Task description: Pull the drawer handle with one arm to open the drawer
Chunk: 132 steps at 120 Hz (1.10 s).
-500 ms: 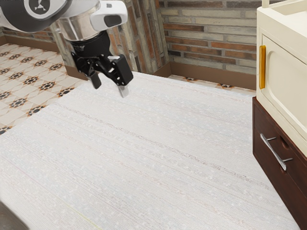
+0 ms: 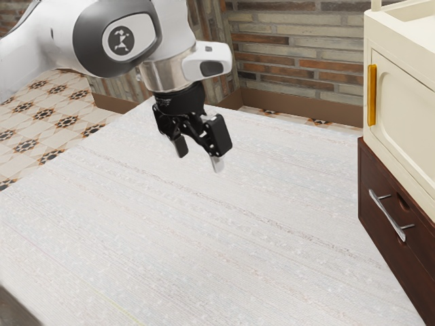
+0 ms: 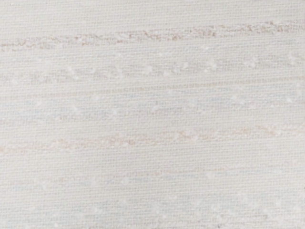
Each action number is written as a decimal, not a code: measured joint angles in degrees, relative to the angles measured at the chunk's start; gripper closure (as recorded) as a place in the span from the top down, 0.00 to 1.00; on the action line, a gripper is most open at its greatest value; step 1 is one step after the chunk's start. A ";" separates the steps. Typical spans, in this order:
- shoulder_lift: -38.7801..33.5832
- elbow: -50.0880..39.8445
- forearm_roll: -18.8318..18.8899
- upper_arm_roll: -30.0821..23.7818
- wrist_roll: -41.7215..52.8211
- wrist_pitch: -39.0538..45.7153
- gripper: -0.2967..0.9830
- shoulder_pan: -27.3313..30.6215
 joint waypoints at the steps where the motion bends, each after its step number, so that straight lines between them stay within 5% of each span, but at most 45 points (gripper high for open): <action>1: 0.06 -0.14 -0.01 0.00 0.24 0.10 0.77 -0.10; 58: 1.76 -0.66 0.98 -0.07 30.12 13.79 0.77 -8.53; 132: 3.25 -11.27 8.60 0.25 60.91 32.35 0.77 -16.05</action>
